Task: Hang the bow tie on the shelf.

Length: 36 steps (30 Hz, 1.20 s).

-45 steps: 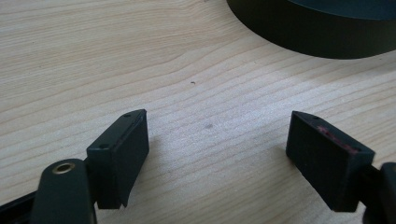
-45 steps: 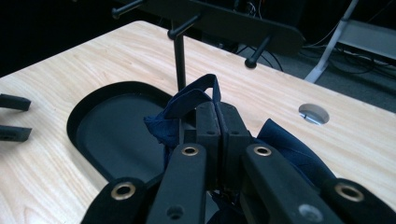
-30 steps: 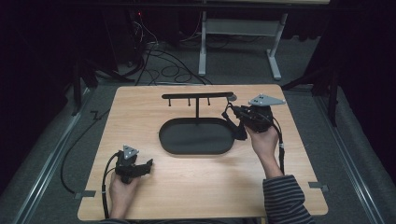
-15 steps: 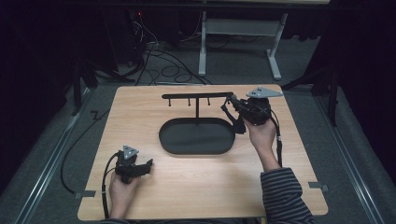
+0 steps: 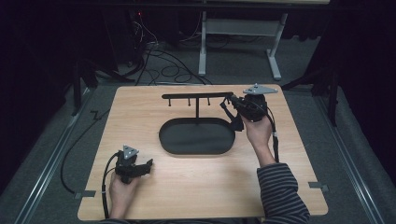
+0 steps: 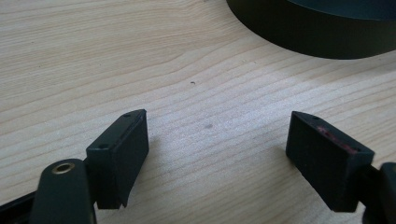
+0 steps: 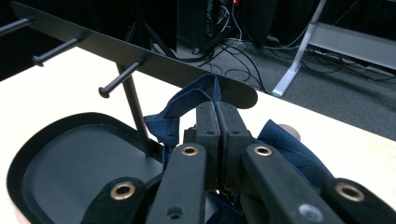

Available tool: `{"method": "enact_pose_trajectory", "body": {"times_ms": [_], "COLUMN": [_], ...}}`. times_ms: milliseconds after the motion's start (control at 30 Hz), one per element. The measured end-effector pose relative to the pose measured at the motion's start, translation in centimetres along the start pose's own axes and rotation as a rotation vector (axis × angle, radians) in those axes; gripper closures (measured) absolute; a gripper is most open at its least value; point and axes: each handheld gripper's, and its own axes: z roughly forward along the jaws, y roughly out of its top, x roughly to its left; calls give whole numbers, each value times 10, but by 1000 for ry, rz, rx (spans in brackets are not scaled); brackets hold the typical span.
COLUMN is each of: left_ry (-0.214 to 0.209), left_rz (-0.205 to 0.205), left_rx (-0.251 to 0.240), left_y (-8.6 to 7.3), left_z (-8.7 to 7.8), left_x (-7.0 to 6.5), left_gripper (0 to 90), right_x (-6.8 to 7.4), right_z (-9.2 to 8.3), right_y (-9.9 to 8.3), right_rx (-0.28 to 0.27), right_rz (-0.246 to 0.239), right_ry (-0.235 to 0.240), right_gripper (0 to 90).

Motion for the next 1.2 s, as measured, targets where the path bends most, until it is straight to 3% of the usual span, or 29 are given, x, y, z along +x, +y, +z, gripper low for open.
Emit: {"method": "enact_pose_trajectory", "body": {"times_ms": [533,1200], "left_ry": [0,0], "left_rz": [0,0], "left_rx": [0,0], "left_y": [0,0], "left_z": [0,0], "left_x": [0,0], "left_gripper": [216,217], "right_x": [-8,-20], "right_z": [7,-20], "right_y": [-4,-6], "right_rx": [30,1], "right_rz": [36,66], "right_ry": [-7,2], "right_gripper": [850,745]}}
